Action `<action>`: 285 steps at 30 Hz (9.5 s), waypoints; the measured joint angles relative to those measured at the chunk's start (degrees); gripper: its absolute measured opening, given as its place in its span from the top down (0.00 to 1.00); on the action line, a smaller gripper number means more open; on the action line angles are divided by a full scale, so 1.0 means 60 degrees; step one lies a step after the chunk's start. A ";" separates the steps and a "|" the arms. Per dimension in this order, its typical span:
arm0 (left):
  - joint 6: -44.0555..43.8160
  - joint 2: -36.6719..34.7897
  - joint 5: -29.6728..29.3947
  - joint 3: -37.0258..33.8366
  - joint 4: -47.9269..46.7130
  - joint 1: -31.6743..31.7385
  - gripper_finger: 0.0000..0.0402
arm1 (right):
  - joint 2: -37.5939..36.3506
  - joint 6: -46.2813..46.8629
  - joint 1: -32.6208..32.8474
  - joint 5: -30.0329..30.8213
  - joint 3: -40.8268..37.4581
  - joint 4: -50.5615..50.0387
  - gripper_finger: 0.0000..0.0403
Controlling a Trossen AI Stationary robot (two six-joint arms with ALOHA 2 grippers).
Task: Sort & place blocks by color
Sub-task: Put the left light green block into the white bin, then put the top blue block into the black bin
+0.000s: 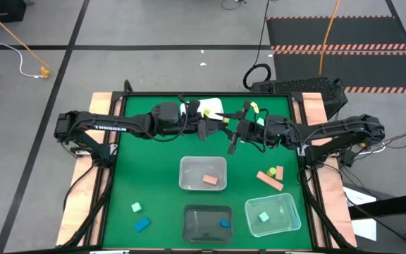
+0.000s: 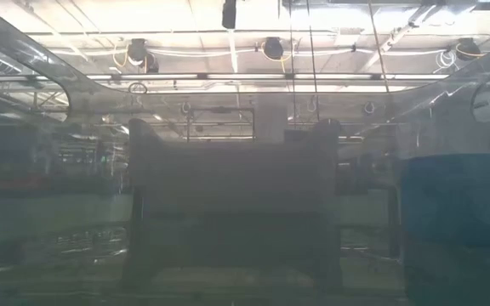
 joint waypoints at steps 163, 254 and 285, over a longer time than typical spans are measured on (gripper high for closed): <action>0.2306 -0.1956 -0.0113 -0.0004 -0.3181 -0.0845 0.23 | 0.5783 0.9534 -0.4666 -0.3803 0.2259 -0.4234 0.43; -0.0331 -0.0473 -0.3058 -0.5956 -0.6892 0.6234 0.75 | -0.0772 0.9869 -0.4131 -0.3814 -0.0157 -0.7534 0.46; -0.0915 -0.2186 -0.1902 -0.5989 -0.6890 0.4476 1.00 | -0.0772 0.9614 -0.4135 -0.3810 -0.0157 -0.7560 0.46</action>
